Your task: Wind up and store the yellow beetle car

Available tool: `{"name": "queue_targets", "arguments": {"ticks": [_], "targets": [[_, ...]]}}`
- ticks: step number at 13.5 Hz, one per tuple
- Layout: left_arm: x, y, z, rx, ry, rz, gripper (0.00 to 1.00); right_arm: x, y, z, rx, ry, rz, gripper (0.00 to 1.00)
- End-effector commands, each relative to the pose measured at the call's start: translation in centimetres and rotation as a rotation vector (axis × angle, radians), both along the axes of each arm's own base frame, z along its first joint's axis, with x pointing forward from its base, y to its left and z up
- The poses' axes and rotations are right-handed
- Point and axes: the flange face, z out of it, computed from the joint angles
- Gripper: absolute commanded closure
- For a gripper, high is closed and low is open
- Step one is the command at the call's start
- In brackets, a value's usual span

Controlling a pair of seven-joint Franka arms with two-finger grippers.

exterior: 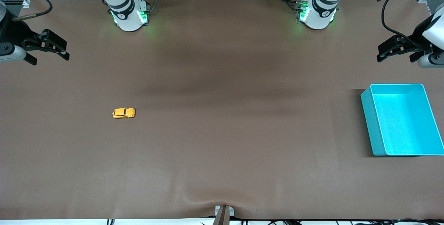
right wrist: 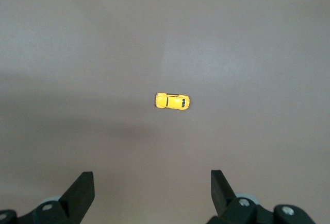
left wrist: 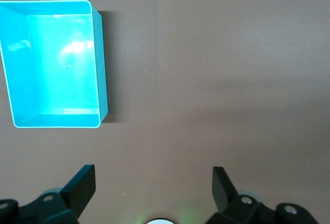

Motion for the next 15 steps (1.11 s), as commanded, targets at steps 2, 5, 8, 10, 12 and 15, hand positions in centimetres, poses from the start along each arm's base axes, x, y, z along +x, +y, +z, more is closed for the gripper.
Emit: {"name": "queue_targets", "arguments": {"ticks": [2,5,8,10,12,15], "targets": [[0.0,0.3,0.3,0.006,-0.011,-0.018,0.0,-0.3,0.2,0.6,0.003,-0.002,-0.008,0.0],[0.1,0.3,0.4,0.007,-0.016,-0.018,0.0,-0.2,-0.2,0.6,0.001,0.0,-0.011,0.0],[0.1,0.3,0.4,0.007,-0.016,-0.018,0.0,-0.2,-1.6,0.6,-0.006,-0.001,-0.038,0.0],[0.1,0.3,0.4,0.007,-0.016,-0.018,0.0,-0.2,-4.3,0.6,-0.023,0.002,-0.086,0.0],[0.1,0.3,0.3,0.007,-0.014,-0.018,0.0,-0.3,-5.9,0.2,-0.022,0.02,-0.11,0.0],[0.1,0.3,0.4,0.007,-0.016,-0.018,0.0,-0.6,-6.8,-0.1,-0.022,0.039,-0.122,0.0]]}}
